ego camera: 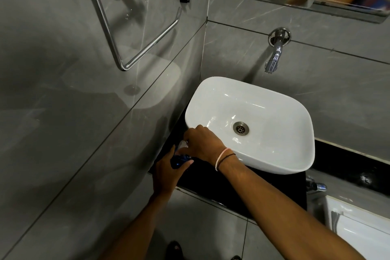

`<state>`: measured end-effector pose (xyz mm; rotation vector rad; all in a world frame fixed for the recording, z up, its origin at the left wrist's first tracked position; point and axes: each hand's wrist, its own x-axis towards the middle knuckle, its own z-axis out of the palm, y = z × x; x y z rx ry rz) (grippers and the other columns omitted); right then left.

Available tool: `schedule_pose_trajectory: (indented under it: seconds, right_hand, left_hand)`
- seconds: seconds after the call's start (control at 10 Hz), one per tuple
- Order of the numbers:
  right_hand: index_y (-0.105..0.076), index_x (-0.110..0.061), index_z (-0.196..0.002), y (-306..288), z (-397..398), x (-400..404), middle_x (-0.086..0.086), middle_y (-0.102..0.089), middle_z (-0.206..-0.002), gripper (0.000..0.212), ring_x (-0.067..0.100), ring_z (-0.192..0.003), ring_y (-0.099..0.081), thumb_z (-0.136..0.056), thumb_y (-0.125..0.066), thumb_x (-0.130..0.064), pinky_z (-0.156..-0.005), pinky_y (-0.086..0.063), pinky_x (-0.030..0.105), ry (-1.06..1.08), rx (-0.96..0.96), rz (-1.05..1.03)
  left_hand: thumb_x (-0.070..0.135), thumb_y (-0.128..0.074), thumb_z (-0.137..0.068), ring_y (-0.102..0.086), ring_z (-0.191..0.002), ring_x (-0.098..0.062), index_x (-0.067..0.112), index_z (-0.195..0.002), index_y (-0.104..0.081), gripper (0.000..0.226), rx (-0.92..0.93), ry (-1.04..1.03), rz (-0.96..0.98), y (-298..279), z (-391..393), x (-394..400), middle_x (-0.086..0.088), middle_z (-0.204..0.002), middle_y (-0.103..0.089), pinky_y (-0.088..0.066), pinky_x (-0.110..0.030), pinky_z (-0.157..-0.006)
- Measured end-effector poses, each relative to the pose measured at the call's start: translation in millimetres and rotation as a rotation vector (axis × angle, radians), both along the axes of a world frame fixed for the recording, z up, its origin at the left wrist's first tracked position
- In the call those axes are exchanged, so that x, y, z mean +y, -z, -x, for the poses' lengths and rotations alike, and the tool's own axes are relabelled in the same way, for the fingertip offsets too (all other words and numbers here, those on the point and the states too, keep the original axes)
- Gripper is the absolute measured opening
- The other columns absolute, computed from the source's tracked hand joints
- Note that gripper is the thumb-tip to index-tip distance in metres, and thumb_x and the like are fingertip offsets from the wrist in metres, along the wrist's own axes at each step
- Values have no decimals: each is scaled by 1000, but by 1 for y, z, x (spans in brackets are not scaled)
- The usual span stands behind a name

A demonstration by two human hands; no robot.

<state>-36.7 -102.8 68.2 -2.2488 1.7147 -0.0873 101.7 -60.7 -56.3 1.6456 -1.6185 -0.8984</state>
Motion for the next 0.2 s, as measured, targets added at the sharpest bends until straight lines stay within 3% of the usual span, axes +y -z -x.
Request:
schedule_pose_trajectory:
  seconds: [0.1,0.2]
  right_hand:
    - [-70,-15,-101,-5,15,4,9,-75,-91,48,31,-85,-72,-88,-64,-61,-68,-53,33,35,-17,58]
    - [-60,-17,-133,-9,61,9,12,-70,-125,62,34,-114,-64,-92,-54,-63,-93,-54,44,158,75,228]
  left_hand:
    - [60,-80,-71,-54,-129,-17,19,-145,-47,91,16,19,41,-3,-3,0,0,-137,-63,-44,-23,-104]
    - [67,-77,-70,-39,-138,-15,16,-152,-34,106,-48,18,232,-24,-9,-2,-7,-151,-48,-43,-37,-109]
